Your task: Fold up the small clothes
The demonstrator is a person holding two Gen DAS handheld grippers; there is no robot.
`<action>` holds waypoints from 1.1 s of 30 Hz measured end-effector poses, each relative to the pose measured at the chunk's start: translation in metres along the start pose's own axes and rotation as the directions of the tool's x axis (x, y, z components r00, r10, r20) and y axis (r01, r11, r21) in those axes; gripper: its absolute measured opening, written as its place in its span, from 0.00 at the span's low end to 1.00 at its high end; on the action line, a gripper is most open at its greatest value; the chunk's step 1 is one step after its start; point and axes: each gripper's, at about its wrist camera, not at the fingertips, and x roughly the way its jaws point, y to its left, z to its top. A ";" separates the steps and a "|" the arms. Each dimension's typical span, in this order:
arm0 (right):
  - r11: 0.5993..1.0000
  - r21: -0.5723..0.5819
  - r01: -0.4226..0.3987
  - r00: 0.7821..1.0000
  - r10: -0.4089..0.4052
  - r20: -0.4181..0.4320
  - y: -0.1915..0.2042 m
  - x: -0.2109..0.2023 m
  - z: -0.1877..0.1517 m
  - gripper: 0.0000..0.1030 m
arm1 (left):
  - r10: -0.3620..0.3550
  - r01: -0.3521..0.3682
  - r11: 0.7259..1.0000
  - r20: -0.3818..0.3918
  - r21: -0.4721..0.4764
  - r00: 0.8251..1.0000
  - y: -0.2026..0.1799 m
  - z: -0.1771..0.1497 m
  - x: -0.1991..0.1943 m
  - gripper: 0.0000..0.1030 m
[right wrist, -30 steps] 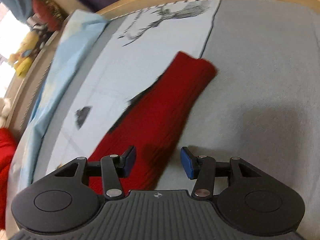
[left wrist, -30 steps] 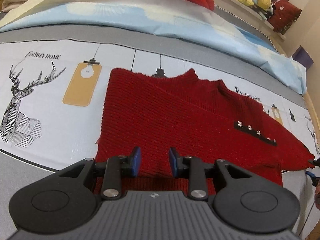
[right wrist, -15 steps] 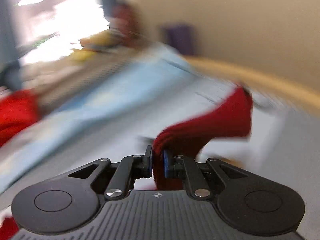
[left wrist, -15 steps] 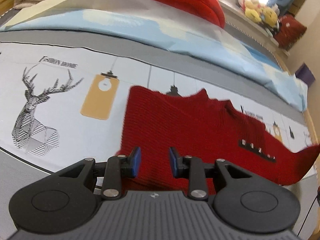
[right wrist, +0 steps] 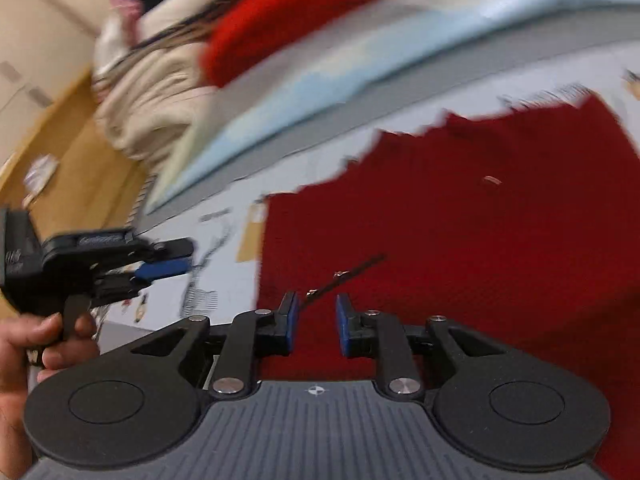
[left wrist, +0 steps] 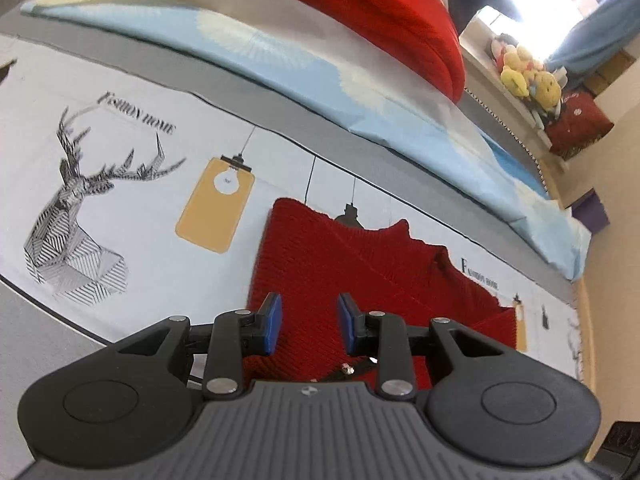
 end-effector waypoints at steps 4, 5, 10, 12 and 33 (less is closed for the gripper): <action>0.994 0.083 0.071 0.989 -0.081 0.121 -0.018 -0.048 0.017 0.37 | -0.058 0.054 0.997 -0.057 -0.056 0.997 0.005 -0.008 0.011 0.32; 0.992 0.092 0.082 0.985 -0.095 0.145 -0.023 -0.057 0.013 0.38 | -0.077 0.071 0.995 -0.084 -0.076 0.993 0.007 -0.013 0.016 0.32; 0.971 0.200 0.130 0.966 -0.169 0.194 -0.056 -0.062 0.025 0.38 | -0.044 0.014 0.991 -0.226 -0.130 0.973 0.020 -0.041 0.048 0.33; 0.970 0.219 0.109 0.969 -0.153 0.195 -0.062 -0.064 0.034 0.38 | -0.031 -0.005 0.990 -0.256 -0.139 0.966 0.028 -0.049 0.058 0.33; 0.918 0.323 0.231 0.944 -0.292 0.153 -0.116 -0.069 0.042 0.38 | 0.228 -0.220 0.880 0.033 0.420 0.973 -0.049 -0.071 0.052 0.02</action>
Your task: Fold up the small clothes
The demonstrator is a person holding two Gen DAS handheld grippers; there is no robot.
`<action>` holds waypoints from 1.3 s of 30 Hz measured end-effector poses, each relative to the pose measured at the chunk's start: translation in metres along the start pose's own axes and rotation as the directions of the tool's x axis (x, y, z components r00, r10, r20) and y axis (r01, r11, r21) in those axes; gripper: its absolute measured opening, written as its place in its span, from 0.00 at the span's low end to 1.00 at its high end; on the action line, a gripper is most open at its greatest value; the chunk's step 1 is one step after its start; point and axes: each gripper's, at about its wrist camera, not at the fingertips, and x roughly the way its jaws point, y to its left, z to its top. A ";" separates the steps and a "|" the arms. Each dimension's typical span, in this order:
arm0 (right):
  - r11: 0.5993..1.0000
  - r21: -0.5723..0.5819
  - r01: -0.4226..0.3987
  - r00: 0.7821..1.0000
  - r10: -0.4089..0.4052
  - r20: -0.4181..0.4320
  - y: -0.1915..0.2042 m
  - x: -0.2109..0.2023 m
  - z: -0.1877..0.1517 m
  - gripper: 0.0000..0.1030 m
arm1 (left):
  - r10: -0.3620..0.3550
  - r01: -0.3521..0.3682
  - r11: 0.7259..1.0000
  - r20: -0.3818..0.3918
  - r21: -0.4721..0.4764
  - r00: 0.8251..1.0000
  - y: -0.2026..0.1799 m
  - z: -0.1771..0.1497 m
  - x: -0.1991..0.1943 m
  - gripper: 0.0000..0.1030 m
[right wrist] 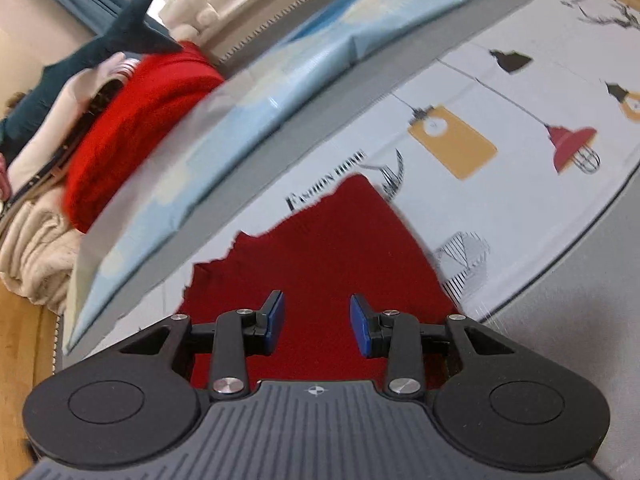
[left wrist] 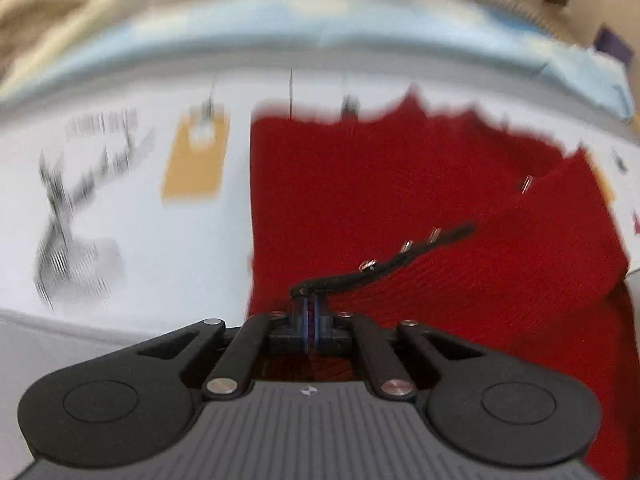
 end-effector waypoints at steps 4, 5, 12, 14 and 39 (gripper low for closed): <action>1.000 -0.003 0.010 1.000 -0.011 -0.013 0.000 0.007 -0.004 0.38 | 0.027 -0.017 0.999 0.243 -0.044 0.970 0.010 0.027 -0.040 0.01; 1.000 -0.007 0.014 1.000 -0.014 -0.014 0.000 0.009 -0.006 0.38 | 0.029 -0.012 0.998 0.259 -0.065 0.965 0.016 0.031 -0.043 0.01; 0.996 0.058 0.071 0.993 -0.065 -0.096 -0.022 0.036 -0.016 0.37 | 0.033 -0.008 0.985 0.141 -0.175 0.989 0.032 0.035 -0.012 0.03; 0.990 0.109 0.090 0.990 -0.077 -0.118 -0.035 0.042 -0.017 0.37 | -0.043 0.062 0.985 0.117 -0.162 0.992 0.028 0.033 -0.008 0.06; 0.989 0.031 0.147 0.989 -0.148 0.016 -0.044 0.028 -0.008 0.29 | -0.069 0.075 0.975 0.037 -0.208 0.997 0.027 0.016 0.001 0.17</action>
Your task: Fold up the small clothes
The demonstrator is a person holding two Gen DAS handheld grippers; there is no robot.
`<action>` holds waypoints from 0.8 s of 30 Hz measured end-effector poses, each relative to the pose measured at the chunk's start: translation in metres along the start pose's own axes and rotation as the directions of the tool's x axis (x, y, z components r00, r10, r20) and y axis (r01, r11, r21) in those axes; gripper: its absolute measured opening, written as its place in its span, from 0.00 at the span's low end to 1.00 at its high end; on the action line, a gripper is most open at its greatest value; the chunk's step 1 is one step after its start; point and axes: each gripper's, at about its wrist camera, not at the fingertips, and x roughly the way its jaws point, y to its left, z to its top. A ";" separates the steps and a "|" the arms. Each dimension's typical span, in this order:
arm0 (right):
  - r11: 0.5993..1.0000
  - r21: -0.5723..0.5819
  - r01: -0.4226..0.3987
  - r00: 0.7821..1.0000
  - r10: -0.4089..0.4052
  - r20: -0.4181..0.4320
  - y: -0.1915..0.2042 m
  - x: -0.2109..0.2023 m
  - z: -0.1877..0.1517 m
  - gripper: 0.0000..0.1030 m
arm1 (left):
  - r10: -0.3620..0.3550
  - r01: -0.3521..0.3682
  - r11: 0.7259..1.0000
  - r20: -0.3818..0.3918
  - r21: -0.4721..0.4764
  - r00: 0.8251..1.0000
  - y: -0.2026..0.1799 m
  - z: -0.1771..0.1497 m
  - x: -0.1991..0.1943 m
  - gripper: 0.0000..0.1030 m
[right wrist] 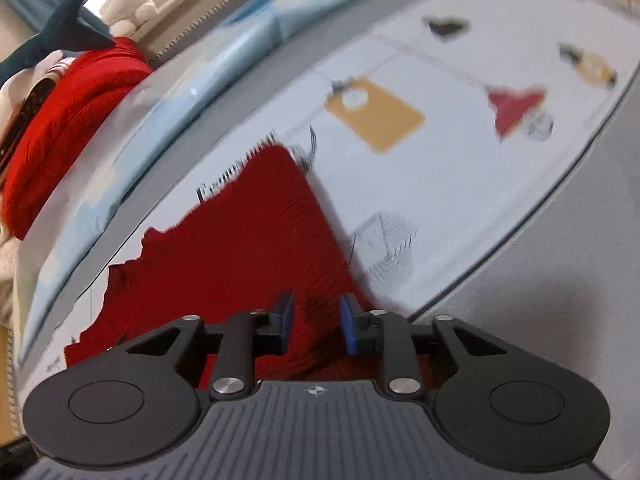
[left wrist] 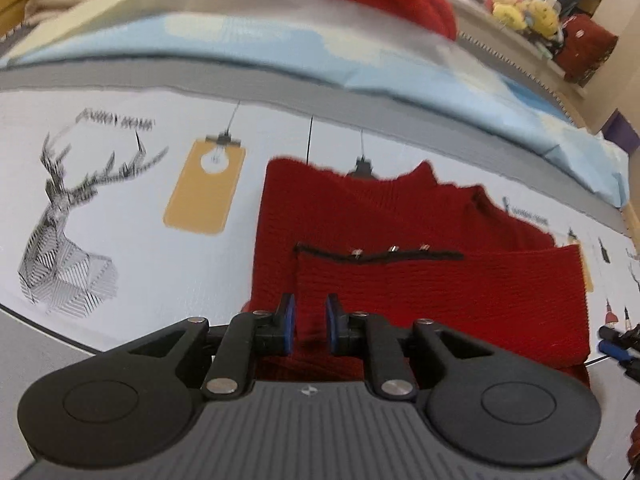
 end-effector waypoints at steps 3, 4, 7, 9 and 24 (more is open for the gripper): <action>0.999 -0.021 -0.027 0.997 0.029 0.074 0.009 -0.027 0.004 0.29 | 0.032 -0.034 0.999 0.027 0.043 0.999 -0.007 -0.005 -0.013 0.17; 0.999 -0.043 -0.033 0.994 0.038 0.103 0.015 -0.038 0.005 0.30 | 0.047 -0.049 0.997 0.036 0.059 0.998 -0.010 -0.007 -0.018 0.17; 0.991 -0.128 -0.039 0.979 0.063 0.194 0.031 -0.074 0.003 0.35 | 0.048 -0.052 0.997 0.068 0.061 0.997 -0.015 -0.013 -0.038 0.21; 0.976 -0.215 -0.009 0.957 0.071 0.282 0.044 -0.104 -0.010 0.41 | 0.038 -0.043 0.998 0.099 0.048 0.994 -0.015 -0.019 -0.057 0.22; 0.898 -0.435 -0.066 0.911 0.233 0.342 0.003 -0.278 -0.097 0.51 | -0.032 0.008 0.992 0.189 0.124 0.981 -0.015 -0.125 -0.201 0.22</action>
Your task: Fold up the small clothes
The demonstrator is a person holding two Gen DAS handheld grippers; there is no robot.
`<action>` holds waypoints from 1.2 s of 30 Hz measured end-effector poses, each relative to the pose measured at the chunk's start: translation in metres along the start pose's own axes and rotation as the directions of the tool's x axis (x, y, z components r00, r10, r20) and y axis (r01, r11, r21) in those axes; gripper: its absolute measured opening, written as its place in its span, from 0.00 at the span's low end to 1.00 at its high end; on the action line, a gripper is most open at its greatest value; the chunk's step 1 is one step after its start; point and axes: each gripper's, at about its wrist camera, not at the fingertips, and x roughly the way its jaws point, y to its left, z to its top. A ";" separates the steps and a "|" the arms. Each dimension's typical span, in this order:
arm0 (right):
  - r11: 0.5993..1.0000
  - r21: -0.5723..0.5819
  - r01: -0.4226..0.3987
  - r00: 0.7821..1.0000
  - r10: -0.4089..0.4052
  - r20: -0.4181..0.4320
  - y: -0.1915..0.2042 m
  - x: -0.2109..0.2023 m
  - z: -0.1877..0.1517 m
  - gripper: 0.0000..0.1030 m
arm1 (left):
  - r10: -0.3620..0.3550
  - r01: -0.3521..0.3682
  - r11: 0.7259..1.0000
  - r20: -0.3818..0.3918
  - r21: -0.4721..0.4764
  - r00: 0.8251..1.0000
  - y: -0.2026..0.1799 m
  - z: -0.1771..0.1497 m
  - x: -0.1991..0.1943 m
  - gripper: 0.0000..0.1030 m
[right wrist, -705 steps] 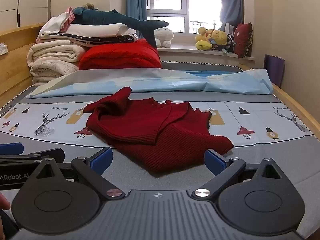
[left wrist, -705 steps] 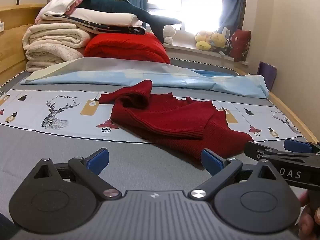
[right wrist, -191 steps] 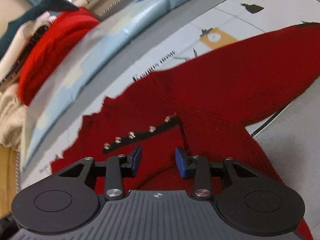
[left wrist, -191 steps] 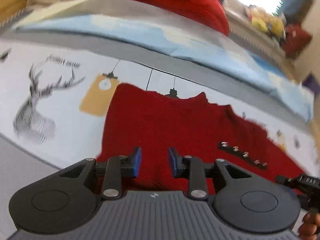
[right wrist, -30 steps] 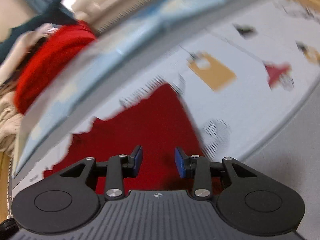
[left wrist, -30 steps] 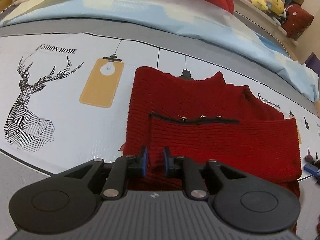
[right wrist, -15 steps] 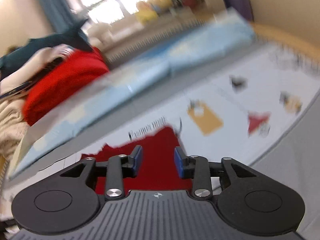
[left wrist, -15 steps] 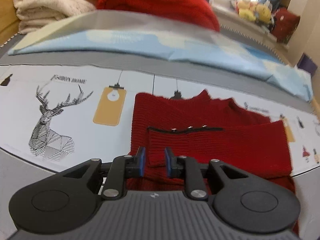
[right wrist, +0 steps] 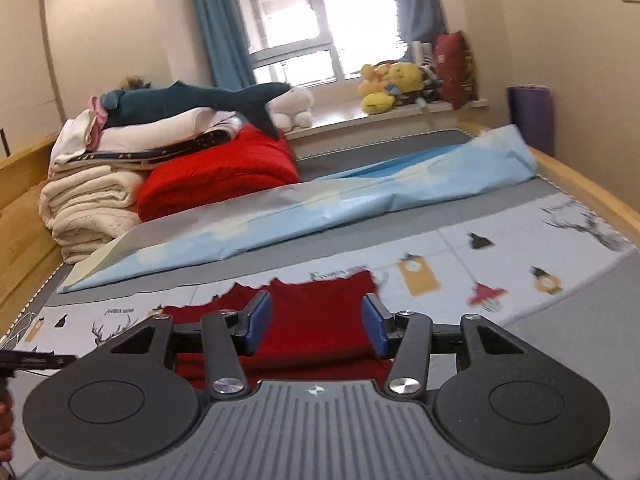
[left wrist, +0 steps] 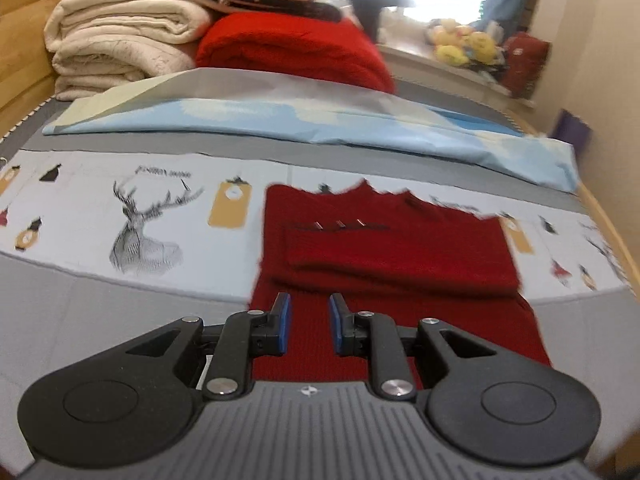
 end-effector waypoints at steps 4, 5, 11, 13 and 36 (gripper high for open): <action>0.996 0.049 0.072 0.997 -0.072 -0.013 -0.035 -0.034 -0.045 0.51 | -0.057 0.059 0.998 -0.093 0.018 0.994 0.001 -0.054 -0.024 0.23; 0.993 0.077 0.085 0.996 -0.083 -0.029 -0.044 -0.038 -0.059 0.51 | -0.063 0.066 0.997 -0.113 0.027 0.992 0.002 -0.065 -0.027 0.23; 0.974 0.133 0.181 0.968 -0.152 -0.201 -0.084 -0.030 -0.133 0.44 | -0.021 0.017 0.999 -0.175 -0.029 0.984 0.021 -0.115 -0.035 0.23; 0.970 0.183 0.161 0.958 -0.110 -0.265 -0.092 -0.020 -0.140 0.44 | -0.021 0.005 0.997 -0.208 -0.077 0.978 0.030 -0.123 -0.030 0.23; 0.959 0.046 0.280 0.828 -0.217 -0.517 -0.104 0.048 -0.195 0.43 | 0.044 -0.138 0.967 -0.395 -0.212 0.917 0.107 -0.177 0.035 0.33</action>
